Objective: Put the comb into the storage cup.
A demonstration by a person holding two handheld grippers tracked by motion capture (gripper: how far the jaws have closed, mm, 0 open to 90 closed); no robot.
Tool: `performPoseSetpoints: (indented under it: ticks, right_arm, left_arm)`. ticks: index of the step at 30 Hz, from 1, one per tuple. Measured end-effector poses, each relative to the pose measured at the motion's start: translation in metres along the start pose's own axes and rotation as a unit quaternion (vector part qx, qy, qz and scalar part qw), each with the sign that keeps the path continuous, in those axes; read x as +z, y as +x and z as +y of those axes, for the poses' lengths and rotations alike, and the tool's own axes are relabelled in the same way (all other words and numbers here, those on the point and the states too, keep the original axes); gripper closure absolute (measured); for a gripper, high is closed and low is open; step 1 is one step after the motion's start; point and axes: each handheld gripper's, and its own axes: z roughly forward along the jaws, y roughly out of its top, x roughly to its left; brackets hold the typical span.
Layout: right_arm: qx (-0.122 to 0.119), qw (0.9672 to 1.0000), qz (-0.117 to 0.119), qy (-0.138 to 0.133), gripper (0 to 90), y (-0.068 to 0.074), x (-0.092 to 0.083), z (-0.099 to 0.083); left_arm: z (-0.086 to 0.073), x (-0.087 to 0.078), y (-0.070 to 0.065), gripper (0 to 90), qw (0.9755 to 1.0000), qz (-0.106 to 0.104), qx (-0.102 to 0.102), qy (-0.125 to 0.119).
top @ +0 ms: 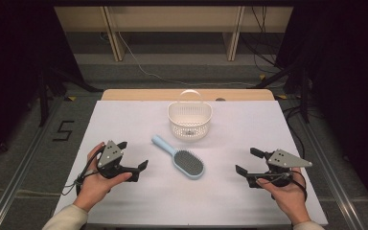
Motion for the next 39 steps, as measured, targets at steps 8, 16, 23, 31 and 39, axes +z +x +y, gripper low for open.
performPoseSetpoints:
  ticks: [8,16,23,31,39]
  right_arm:
    - [0.003,1.0000,-0.001,0.001,15.9,0.000,-0.001,0.000]
    - [0.001,1.0000,-0.002,0.002,16.0,0.000,0.000,0.000]
    - [0.000,1.0000,0.000,0.007,16.0,0.001,0.004,0.000]
    - [-0.002,1.0000,-0.003,0.009,16.0,0.001,0.005,0.000]
    - [0.002,1.0000,-0.005,0.007,16.0,-0.001,0.003,0.000]
  left_arm:
    - [0.001,-0.001,0.000,7.2,1.0000,-0.002,0.005,-0.003]
    - [0.009,-0.001,-0.005,63.3,0.9996,-0.017,0.022,0.002]
    - [0.024,0.012,-0.010,89.6,0.9991,-0.016,0.010,0.038]
    - [0.046,0.066,-0.007,89.7,0.9955,-0.010,0.023,0.092]
    - [0.057,0.120,-0.001,89.7,0.9893,0.007,0.034,0.142]
